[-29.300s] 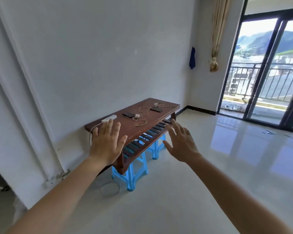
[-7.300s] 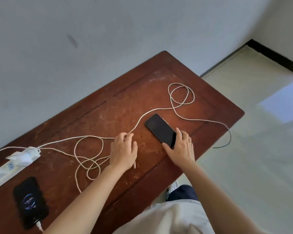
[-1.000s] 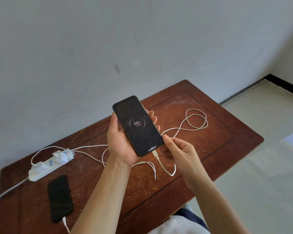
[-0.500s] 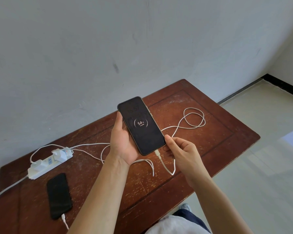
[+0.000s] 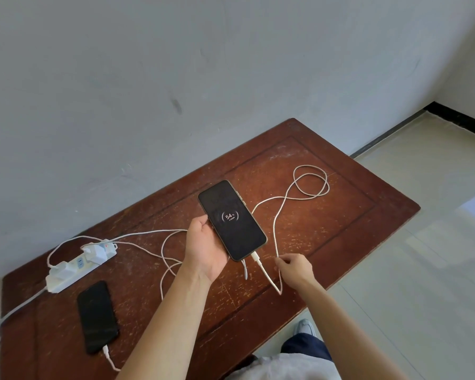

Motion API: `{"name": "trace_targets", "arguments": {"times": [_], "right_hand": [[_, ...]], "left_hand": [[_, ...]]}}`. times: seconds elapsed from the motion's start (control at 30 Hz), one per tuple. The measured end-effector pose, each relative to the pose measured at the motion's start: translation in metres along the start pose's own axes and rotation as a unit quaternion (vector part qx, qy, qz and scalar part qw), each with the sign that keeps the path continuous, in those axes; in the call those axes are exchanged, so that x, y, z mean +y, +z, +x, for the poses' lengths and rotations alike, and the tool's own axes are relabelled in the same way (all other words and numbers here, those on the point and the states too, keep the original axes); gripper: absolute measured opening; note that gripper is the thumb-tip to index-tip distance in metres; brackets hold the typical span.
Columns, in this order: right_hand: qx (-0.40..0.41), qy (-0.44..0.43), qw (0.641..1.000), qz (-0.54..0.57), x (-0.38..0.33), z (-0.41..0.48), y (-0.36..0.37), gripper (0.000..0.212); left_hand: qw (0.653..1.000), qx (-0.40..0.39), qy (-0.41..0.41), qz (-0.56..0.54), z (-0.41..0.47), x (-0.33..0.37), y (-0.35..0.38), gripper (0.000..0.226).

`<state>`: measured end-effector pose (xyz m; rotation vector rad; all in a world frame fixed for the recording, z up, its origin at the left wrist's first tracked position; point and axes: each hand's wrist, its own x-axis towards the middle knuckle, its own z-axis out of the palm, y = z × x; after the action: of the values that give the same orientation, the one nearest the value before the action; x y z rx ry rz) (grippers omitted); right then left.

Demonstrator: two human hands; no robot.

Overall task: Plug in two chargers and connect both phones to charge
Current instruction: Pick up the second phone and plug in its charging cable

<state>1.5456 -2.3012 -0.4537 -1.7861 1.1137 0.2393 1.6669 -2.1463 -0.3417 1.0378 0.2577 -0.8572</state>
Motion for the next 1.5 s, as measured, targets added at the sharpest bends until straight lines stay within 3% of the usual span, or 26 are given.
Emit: {"name": "trace_targets", "arguments": {"times": [0.1,0.3,0.6,0.77,0.97,1.13,1.33,1.5], "right_hand": [[0.035,0.014,0.996,0.083,0.015,0.011,-0.005,0.020],[0.117,0.028,0.975,0.188,0.025,0.031,-0.040,0.031],[0.212,0.001,0.962,0.172,0.038,0.083,-0.101,0.022],[0.203,0.005,0.964,0.171,0.042,0.103,-0.116,0.022],[0.209,0.010,0.963,0.172,0.044,0.115,-0.117,0.017],[0.180,0.012,0.976,0.125,0.050,0.120,-0.110,0.021],[0.208,0.033,0.975,0.070,0.058,0.114,-0.103,0.021],[0.171,0.037,0.981,0.079,0.060,0.106,-0.105,0.035]], "left_hand": [[1.000,0.021,-0.002,0.011,0.011,-0.012,0.000,0.048],[0.994,0.094,-0.049,0.030,0.045,-0.050,0.008,0.034],[0.982,0.129,-0.121,0.063,0.111,-0.122,0.036,0.029],[0.981,0.140,-0.123,0.060,0.141,-0.129,0.047,0.034],[0.973,0.140,-0.106,0.147,0.160,-0.118,0.055,0.033],[0.965,0.149,-0.112,0.184,0.157,-0.114,0.054,0.042],[0.957,0.144,-0.113,0.224,0.144,-0.115,0.056,0.056],[0.953,0.112,-0.110,0.258,0.126,-0.113,0.053,0.061]]}}
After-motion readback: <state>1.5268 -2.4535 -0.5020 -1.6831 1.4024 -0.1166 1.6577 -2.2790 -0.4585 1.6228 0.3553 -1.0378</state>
